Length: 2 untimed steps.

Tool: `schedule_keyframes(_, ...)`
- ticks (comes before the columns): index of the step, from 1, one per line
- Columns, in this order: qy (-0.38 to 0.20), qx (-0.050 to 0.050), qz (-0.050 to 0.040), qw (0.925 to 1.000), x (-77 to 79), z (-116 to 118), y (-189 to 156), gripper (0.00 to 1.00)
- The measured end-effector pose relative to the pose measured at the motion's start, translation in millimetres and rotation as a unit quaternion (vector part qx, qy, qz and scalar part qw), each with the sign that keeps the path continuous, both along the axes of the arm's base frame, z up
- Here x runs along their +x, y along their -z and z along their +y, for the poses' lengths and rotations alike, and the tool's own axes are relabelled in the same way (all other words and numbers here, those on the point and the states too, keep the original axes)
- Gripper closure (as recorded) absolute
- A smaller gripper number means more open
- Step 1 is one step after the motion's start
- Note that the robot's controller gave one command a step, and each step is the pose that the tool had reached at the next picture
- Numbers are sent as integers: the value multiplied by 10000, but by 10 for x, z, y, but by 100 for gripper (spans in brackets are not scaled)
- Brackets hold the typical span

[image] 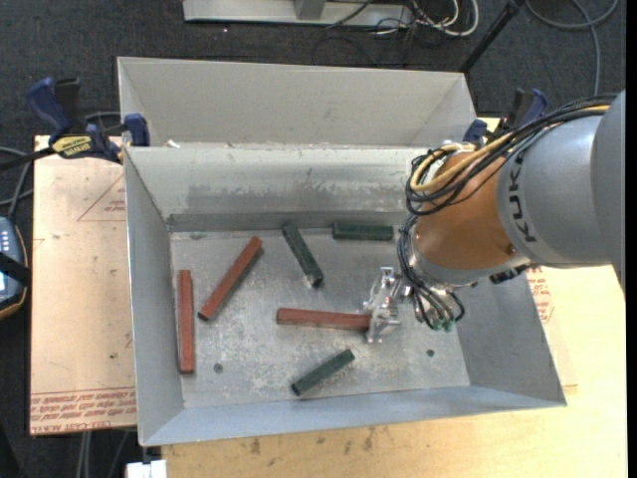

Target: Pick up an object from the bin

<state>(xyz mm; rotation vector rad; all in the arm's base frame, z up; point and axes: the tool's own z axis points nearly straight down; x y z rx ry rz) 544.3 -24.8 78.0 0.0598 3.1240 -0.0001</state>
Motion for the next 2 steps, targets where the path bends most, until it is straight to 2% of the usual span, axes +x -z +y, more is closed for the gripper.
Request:
schedule_keyframes(1, -315, 1, 74, 9995, -301, -133, -1238, 100)
schedule_keyframes(2, -318, 1, 75, 9995, -302, -131, -1237, 100)
